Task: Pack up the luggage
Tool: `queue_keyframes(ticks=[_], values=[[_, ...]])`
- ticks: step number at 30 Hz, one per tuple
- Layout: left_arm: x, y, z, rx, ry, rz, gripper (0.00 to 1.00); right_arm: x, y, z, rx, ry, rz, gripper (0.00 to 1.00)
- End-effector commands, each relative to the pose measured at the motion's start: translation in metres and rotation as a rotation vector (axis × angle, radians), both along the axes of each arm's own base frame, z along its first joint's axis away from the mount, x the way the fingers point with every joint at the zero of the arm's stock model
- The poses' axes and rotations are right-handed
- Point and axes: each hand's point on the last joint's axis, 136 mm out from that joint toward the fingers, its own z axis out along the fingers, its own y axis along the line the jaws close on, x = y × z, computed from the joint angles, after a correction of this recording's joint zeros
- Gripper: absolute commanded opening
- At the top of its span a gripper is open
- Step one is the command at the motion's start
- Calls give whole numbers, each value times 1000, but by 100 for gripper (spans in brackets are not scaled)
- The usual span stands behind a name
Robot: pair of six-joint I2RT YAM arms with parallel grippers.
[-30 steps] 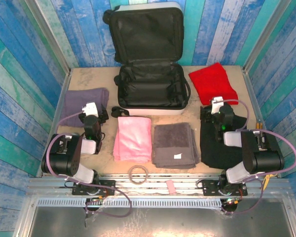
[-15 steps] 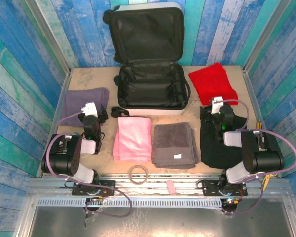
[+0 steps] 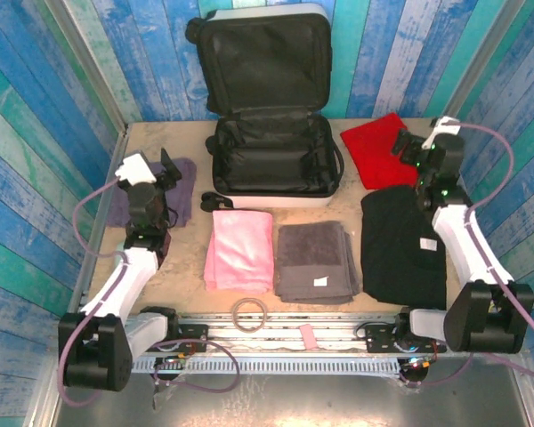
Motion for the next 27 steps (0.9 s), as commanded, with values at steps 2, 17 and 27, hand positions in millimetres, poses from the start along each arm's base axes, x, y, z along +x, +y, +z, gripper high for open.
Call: queue_keyframes(ticks=[2, 17, 27], values=[[0, -52, -31, 32, 169, -161, 93, 0, -16, -86, 284, 353, -66, 99], [-35, -177, -13, 101, 158, -667, 93, 23, -53, -187, 561, 645, -161, 93], [-48, -190, -12, 92, 157, -719, 93, 22, -68, -225, 525, 726, -249, 91]])
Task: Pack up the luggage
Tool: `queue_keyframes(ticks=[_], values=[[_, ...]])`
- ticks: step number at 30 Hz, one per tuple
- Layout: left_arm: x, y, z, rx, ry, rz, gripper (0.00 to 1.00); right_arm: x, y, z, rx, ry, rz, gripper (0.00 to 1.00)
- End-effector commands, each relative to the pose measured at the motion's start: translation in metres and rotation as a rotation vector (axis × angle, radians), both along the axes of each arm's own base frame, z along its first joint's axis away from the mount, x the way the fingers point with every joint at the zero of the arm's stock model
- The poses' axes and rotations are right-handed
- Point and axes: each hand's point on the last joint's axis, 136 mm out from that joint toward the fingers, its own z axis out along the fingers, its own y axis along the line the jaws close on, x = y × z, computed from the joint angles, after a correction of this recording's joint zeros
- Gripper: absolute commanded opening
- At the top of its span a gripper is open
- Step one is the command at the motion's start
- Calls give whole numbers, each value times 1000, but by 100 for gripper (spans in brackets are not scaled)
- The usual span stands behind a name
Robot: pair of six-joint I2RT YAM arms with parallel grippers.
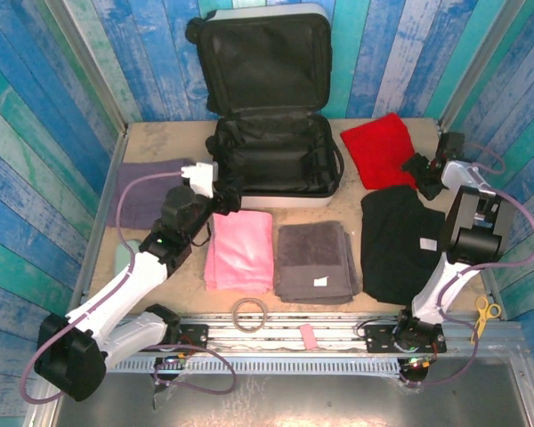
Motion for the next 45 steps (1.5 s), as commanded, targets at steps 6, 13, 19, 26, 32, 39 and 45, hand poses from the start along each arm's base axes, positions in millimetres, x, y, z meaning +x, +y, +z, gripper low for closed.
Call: queue_keyframes(ticks=[6, 13, 19, 26, 32, 39, 45], values=[[-5, -11, 9, 3, -10, -44, 93, 2, -20, -28, -39, 82, -56, 90], [-1, -19, 4, 19, 17, -65, 93, 25, -20, -47, -26, 44, -22, 86], [2, -20, 1, 28, 34, -63, 93, 39, -16, -56, -10, -7, 4, 77], [4, -22, -3, 31, 47, -64, 93, 54, -7, -59, 11, -43, 51, 65], [6, -29, -6, 11, 71, -76, 93, 69, 20, -48, 14, -110, 103, 70], [4, -47, -10, -19, 104, -108, 93, 80, 33, -51, -13, -123, 133, 49], [1, -73, -11, -54, 114, -157, 93, 91, 40, -22, -24, -230, 166, 12]])
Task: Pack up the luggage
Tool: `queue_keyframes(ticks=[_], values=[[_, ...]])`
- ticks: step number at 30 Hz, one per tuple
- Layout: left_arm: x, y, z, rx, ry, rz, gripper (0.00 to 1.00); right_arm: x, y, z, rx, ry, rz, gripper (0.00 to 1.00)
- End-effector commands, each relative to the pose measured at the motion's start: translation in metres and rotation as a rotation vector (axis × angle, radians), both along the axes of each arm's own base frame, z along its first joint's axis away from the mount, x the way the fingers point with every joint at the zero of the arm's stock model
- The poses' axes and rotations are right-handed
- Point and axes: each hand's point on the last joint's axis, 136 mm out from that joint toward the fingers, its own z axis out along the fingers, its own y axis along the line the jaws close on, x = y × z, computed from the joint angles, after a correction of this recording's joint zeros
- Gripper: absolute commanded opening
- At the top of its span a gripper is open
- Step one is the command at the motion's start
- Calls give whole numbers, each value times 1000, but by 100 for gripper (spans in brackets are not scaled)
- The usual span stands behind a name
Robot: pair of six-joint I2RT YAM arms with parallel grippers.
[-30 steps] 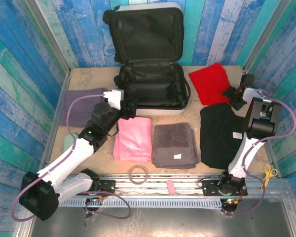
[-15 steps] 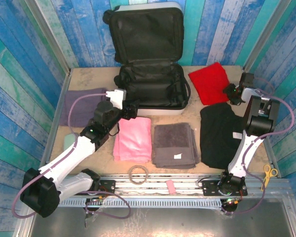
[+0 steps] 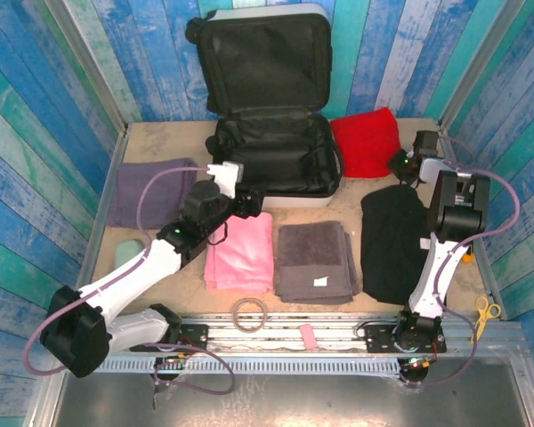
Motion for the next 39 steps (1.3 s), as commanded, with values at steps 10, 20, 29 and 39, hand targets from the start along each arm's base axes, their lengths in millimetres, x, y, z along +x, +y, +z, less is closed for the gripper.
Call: queue_keyframes(ticks=[10, 20, 29, 39], values=[[14, -67, 29, -205, 62, -57, 93, 16, 31, 125, -39, -264, 135, 0], [16, -133, 17, -687, 461, 34, 93, -9, 30, 169, -35, -268, 85, 0], [26, -221, -21, -850, 733, -38, 93, -34, 34, 166, -9, -228, 70, 0], [20, -275, -25, -139, 159, -434, 96, -52, 39, 175, 30, -229, 88, 0]])
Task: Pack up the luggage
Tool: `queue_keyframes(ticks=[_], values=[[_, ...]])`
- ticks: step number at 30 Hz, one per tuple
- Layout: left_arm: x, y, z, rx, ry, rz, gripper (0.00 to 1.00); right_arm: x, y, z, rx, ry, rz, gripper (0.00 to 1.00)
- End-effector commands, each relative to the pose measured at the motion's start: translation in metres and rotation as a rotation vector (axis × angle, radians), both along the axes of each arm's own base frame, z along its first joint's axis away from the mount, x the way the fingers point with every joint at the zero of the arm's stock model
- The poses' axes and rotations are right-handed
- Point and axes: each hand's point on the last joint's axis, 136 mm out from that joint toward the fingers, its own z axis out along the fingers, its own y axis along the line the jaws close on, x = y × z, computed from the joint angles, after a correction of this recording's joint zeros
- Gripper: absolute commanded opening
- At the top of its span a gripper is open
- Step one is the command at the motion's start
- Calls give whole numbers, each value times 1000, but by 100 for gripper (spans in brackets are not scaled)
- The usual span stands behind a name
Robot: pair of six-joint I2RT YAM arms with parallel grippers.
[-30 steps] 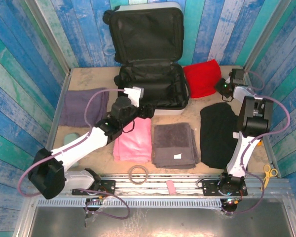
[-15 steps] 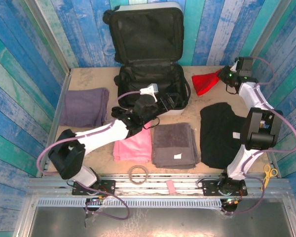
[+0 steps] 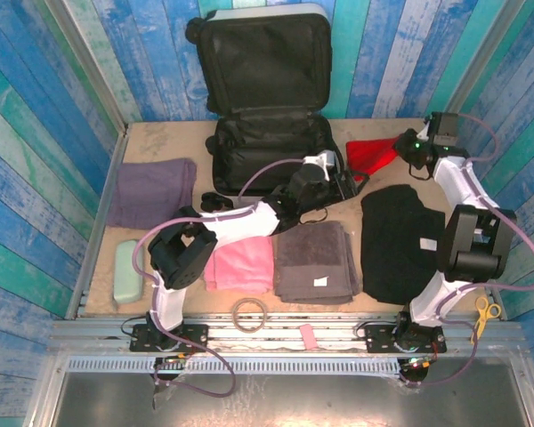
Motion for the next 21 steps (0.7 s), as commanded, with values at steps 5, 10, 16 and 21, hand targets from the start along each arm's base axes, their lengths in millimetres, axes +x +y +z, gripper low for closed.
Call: queue_keyframes(ticks=[5, 10, 16, 21], values=[[11, 15, -28, 742, -769, -219, 95, -12, 6, 21, 28, -34, 42, 0], [21, 7, -32, 883, -910, -278, 95, -16, 6, 23, 54, -40, 54, 0], [36, -9, -47, 951, -1027, -303, 94, -20, 12, 26, 93, -42, 75, 0], [22, -32, -67, 940, -1137, -436, 94, -24, 16, 22, 113, -36, 81, 0]])
